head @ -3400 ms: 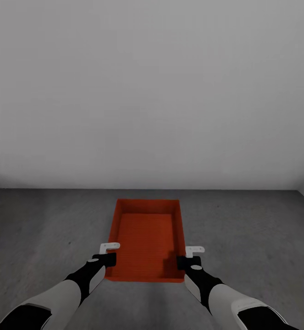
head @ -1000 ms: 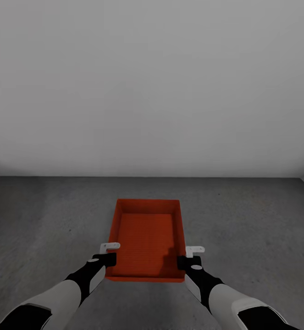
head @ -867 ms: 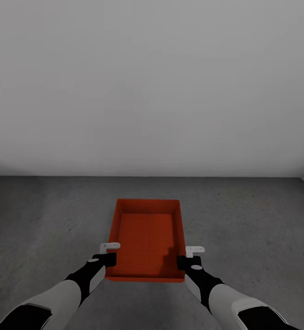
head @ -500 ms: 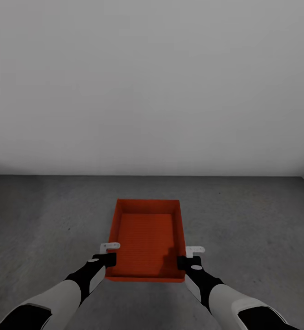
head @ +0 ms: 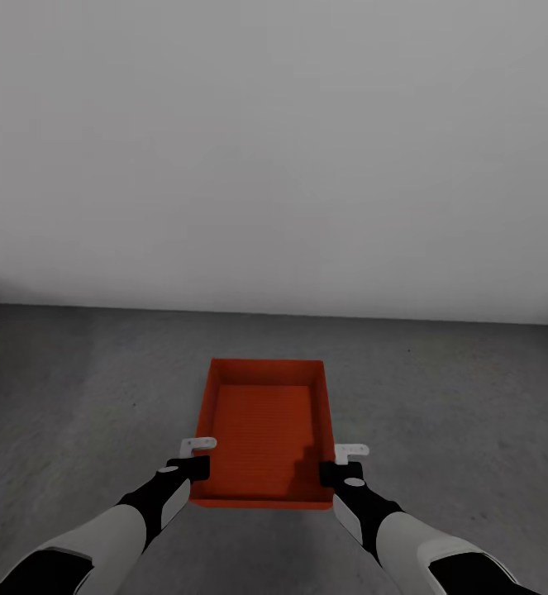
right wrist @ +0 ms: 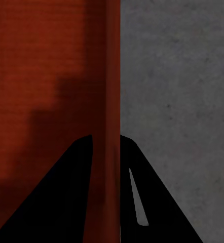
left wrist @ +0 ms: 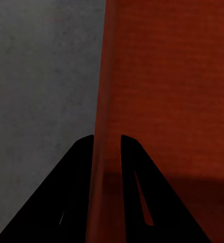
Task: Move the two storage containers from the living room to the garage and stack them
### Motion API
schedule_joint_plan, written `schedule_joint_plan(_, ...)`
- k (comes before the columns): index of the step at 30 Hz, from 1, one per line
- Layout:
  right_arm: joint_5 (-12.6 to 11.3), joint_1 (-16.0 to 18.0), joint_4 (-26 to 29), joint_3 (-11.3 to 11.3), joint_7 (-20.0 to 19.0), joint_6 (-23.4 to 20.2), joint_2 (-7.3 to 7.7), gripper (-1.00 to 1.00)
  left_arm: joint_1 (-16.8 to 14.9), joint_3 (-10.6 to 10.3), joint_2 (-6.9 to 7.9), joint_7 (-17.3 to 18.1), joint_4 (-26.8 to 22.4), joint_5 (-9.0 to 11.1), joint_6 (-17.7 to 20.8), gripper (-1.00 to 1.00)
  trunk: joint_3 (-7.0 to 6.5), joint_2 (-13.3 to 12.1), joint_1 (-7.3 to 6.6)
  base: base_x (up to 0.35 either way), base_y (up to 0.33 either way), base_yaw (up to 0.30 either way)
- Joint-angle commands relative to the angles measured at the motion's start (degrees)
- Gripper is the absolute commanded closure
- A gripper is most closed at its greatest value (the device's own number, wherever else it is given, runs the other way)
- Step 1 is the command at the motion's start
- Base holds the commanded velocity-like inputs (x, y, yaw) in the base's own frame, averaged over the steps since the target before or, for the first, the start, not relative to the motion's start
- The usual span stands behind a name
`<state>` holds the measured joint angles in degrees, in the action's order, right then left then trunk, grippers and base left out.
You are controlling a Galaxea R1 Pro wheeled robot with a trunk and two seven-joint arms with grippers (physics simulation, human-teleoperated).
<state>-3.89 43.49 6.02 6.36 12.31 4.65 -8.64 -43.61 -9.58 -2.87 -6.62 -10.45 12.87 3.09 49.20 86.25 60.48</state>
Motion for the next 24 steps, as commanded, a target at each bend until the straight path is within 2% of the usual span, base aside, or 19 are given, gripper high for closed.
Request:
schedule_joint_plan(1, -0.6, 0.0, -2.6, -1.0, 0.6, 0.3, 0.03, 1.0, -0.1, 3.3, 0.05, -2.4, -0.4, -0.6, 0.3, 1.0, 0.21, 0.4, 0.22, 0.0, 0.0, 0.007)
schedule_joint_plan(24, -0.6, 0.0, -2.6, -1.0, 0.6, 0.2, 0.05, 1.0, -0.1, 3.3, 0.05, -2.4, -0.4, -0.7, 0.3, 1.0, 4.34, 9.7, 5.27, 0.0, 0.0, 0.0)
